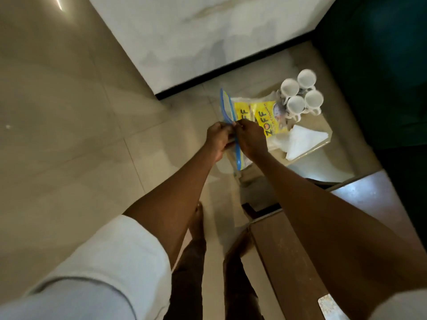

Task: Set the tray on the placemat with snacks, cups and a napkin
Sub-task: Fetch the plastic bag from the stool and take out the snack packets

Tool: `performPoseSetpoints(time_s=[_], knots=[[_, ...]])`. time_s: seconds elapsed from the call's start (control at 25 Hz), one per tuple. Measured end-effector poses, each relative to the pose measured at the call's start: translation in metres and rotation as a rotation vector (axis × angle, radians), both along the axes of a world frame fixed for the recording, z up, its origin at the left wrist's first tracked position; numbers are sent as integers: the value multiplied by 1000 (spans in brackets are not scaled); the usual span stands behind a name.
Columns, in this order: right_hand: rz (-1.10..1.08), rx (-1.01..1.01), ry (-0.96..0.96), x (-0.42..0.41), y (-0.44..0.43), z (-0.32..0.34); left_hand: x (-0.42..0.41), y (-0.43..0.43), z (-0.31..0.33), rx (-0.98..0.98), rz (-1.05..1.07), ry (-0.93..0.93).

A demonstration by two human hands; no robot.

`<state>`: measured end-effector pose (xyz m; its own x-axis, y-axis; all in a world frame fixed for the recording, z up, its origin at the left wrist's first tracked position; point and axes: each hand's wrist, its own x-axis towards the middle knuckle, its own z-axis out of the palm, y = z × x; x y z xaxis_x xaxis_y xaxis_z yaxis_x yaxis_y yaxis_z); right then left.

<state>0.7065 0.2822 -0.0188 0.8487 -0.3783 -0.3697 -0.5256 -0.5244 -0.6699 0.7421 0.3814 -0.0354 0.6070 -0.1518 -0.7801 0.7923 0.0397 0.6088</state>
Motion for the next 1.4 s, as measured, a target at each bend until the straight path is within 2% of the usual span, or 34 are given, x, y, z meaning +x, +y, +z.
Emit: performPoseSetpoints(time_s=[0.12,0.2,0.32,0.44,0.56,0.72,0.88,1.04,1.2,1.4], knots=[[-76,-85,-53,9,-8,53,8,-17,59,-6,-59,-137],[-98,-96,-93,9,-24,110,7,-36,122,26,-106,-239],[-160,-111,-216,-17,-54,202,-14,-65,229,162,-355,-473],[-264,3,-262,-70,-73,283,-53,-92,317,326,-604,-683],[-382,110,-339,-112,-105,381,-95,-123,421,255,-724,-751],[-478,110,-519,-168,-154,496,-137,-169,536,187,-824,-882],[-601,96,-683,-234,-190,598,-186,-211,634,75,-825,-1031],[-887,-31,-799,-333,-226,676,-278,-260,703,-112,-834,-1186],[-1046,-127,-862,-449,-242,719,-377,-298,747,-306,-907,-1185],[-1194,-202,-893,-578,-260,735,-499,-332,765,-351,-1018,-1208]])
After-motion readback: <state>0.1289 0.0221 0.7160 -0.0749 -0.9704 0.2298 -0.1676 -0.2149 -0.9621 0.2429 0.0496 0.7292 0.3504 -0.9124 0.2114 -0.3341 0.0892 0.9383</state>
